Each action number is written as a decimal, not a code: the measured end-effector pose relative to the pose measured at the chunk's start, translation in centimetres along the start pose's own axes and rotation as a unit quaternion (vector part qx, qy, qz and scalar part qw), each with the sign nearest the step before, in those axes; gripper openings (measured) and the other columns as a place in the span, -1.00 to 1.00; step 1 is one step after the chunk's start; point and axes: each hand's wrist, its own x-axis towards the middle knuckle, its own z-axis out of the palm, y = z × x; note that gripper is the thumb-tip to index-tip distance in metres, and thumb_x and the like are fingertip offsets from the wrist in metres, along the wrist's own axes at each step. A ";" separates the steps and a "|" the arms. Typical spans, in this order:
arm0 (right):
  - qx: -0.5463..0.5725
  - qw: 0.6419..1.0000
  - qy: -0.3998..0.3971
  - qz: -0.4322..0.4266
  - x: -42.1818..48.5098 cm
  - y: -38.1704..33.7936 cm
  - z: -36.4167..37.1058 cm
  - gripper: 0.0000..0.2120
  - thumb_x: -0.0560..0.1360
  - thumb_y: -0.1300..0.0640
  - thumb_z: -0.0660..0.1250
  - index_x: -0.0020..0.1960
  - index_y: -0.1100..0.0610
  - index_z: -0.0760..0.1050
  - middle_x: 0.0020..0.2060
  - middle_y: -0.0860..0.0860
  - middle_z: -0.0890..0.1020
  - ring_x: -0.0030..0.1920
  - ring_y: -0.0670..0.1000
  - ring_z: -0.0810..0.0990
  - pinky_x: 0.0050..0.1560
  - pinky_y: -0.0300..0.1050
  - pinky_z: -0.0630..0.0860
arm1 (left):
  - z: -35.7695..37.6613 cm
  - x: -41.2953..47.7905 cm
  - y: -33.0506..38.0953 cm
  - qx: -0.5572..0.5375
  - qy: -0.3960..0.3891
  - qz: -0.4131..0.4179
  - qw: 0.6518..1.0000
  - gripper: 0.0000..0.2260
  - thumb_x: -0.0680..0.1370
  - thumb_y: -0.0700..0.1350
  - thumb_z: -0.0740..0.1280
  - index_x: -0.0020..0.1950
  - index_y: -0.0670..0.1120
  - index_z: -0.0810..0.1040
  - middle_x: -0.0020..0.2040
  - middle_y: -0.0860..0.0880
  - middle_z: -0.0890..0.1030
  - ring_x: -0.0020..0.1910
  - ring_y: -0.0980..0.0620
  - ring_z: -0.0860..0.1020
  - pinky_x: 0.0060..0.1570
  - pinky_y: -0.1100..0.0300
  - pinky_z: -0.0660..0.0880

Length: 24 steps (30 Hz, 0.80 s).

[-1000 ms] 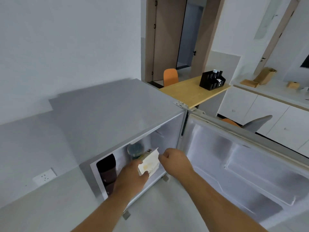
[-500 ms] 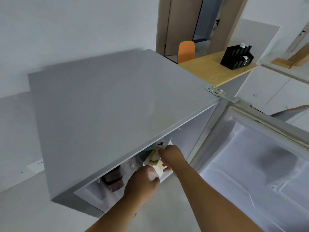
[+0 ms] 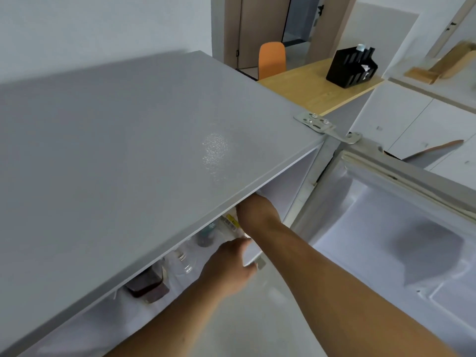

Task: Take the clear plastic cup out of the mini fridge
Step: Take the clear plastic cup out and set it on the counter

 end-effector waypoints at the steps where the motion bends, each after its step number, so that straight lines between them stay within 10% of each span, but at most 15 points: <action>1: -0.001 1.000 0.003 -0.011 0.3 -0.1 0.0 -0.63 0.50 0.38 0.26 0.29 0.25 0.53 0.22 0.28 0.62 0.17 0.32 0.61 0.07 0.04 0.51 | 0.1 0.4 0.2 0.003 0.012 0.000 1.000 -0.50 0.47 0.28 0.29 0.37 0.18 0.35 0.34 0.11 0.57 0.30 0.05 0.53 0.21 0.09 0.53; 9: 0.027 0.986 0.161 -0.028 -2.1 -0.5 -0.5 -0.74 0.53 0.25 0.33 0.21 0.17 0.56 0.06 0.18 0.63 -0.03 0.28 0.61 -0.23 0.07 0.59 | -1.1 -1.4 -0.3 -0.041 0.151 -0.039 0.987 -0.89 0.53 0.11 0.31 -0.05 0.12 0.59 -0.08 0.18 0.69 -0.11 0.23 0.63 -0.18 0.43 0.45; 13: 0.204 0.971 0.124 0.010 -3.3 -1.9 0.7 -0.74 0.64 0.08 0.25 0.29 0.07 0.55 0.19 0.10 0.64 0.10 0.20 0.63 0.01 -0.03 0.53 | -3.7 -2.4 -1.5 -0.232 0.380 -0.188 0.876 -0.85 0.56 -0.04 0.36 0.09 -0.04 0.59 0.05 0.01 0.67 0.04 0.08 0.61 0.02 0.29 0.50; 16: 0.325 0.942 0.055 0.054 -2.7 -3.0 1.5 -0.61 0.65 0.06 0.26 0.47 0.02 0.45 0.37 0.03 0.59 0.31 0.11 0.56 0.29 -0.06 0.47 | -5.5 -1.0 -1.6 -0.299 0.366 -0.266 0.840 -0.66 0.60 0.02 0.33 0.28 -0.16 0.55 0.24 -0.17 0.62 0.23 -0.19 0.56 0.10 0.02 0.52; 18: 0.368 0.926 0.023 0.081 -2.2 -3.4 2.0 -0.62 0.65 0.10 0.26 0.47 0.04 0.46 0.35 0.06 0.61 0.29 0.15 0.59 0.29 -0.01 0.51 | -6.1 0.0 -1.5 -0.311 0.333 -0.281 0.845 -0.71 0.63 -0.04 0.30 0.23 -0.19 0.59 0.18 -0.21 0.64 0.19 -0.23 0.58 -0.09 0.08 0.48; 24: 0.421 0.901 -0.006 0.104 -3.2 -3.0 2.3 -0.63 0.61 0.24 0.24 0.41 0.14 0.52 0.30 0.14 0.63 0.20 0.19 0.65 0.23 0.18 0.60 | -7.0 -0.6 -1.7 -0.269 0.325 -0.256 0.870 -0.71 0.59 -0.08 0.33 0.24 -0.20 0.59 0.23 -0.18 0.66 0.26 -0.19 0.57 0.24 -0.03 0.47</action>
